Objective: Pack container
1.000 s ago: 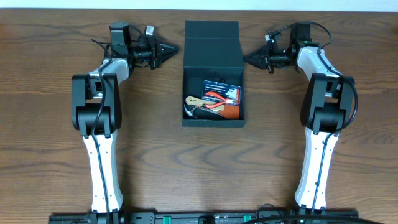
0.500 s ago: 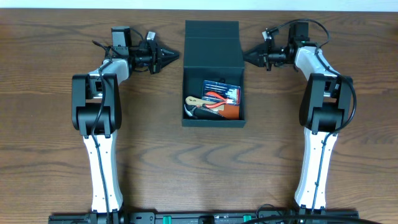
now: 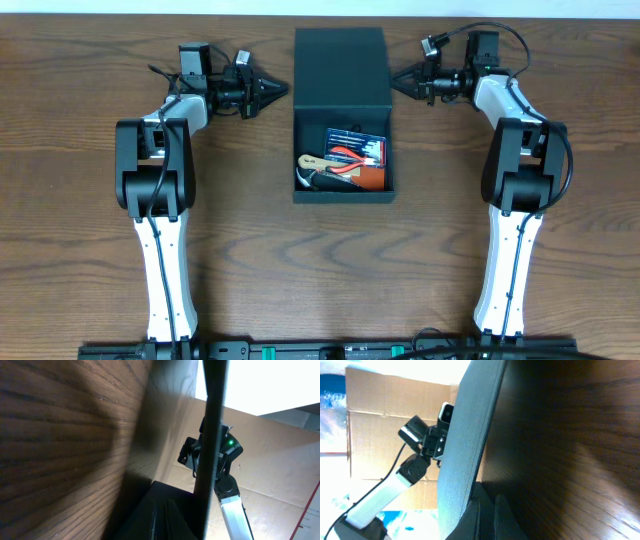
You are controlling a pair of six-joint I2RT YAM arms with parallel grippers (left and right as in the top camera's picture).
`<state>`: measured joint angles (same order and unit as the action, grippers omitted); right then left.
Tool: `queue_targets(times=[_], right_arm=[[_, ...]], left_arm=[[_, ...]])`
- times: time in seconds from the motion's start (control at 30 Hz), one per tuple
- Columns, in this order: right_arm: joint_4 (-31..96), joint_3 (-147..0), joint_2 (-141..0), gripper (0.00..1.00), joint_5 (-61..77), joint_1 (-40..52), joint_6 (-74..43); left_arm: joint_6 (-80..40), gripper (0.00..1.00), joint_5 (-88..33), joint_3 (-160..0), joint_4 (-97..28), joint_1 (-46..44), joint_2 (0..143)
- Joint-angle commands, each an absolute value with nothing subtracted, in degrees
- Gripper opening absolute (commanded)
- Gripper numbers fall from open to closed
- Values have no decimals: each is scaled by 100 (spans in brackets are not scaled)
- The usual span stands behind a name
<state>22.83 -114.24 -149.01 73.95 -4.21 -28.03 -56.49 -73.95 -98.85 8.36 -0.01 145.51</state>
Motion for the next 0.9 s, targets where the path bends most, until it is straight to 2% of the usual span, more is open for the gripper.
queue_targets(times=[0.0, 0.87], right_arm=[[2241, -11426, -15012, 1, 7950, -364, -2823], [2279, -11432, -14724, 1, 8235, -316, -3385]], left_arm=[[-5507, 5, -7417, -9837, 843, 30, 14577], [-5509, 5, -7743, -10226, 864, -110, 14518]])
